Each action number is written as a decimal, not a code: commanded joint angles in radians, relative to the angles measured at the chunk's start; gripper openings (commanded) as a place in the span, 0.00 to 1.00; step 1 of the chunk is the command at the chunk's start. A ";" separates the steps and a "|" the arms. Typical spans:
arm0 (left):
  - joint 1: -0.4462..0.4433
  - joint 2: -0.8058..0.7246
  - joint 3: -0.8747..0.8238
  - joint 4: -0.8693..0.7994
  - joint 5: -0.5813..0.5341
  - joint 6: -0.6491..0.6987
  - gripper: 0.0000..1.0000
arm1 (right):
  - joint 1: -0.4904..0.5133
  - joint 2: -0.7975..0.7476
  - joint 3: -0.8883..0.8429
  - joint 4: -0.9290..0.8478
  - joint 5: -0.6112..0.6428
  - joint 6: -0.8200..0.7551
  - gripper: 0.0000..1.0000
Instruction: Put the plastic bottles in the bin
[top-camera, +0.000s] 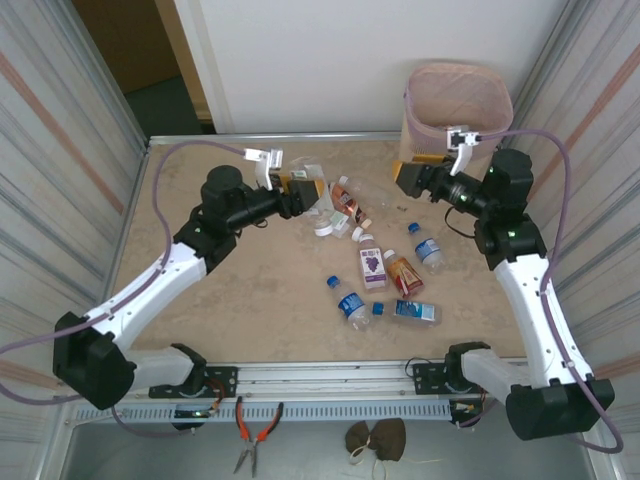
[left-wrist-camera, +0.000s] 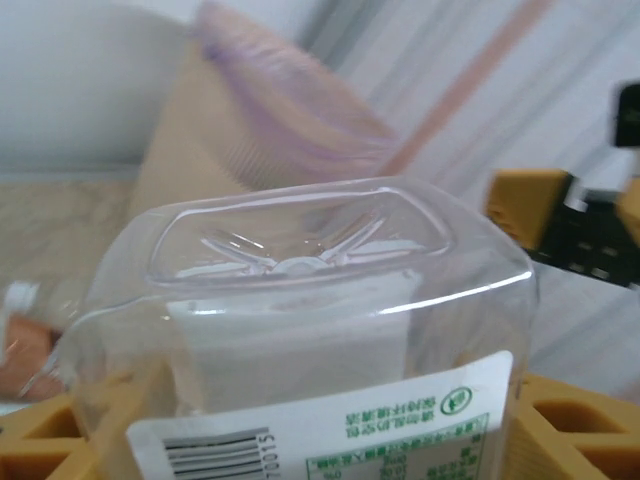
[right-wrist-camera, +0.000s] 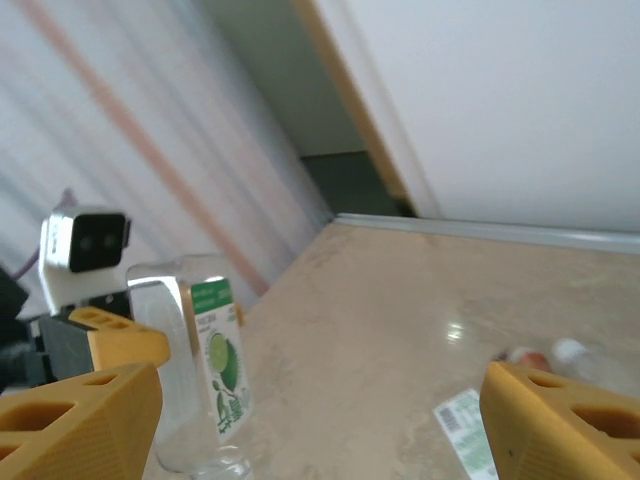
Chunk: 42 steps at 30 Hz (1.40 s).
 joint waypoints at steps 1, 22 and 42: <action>0.003 -0.062 0.029 0.072 0.206 0.156 0.53 | 0.059 -0.022 -0.006 0.094 -0.097 -0.094 0.82; -0.040 -0.166 0.144 0.156 0.542 0.258 0.46 | 0.492 0.055 0.115 0.084 -0.178 -0.343 0.99; -0.071 -0.163 0.165 0.107 0.494 0.307 0.51 | 0.556 0.096 0.152 0.052 -0.205 -0.335 0.71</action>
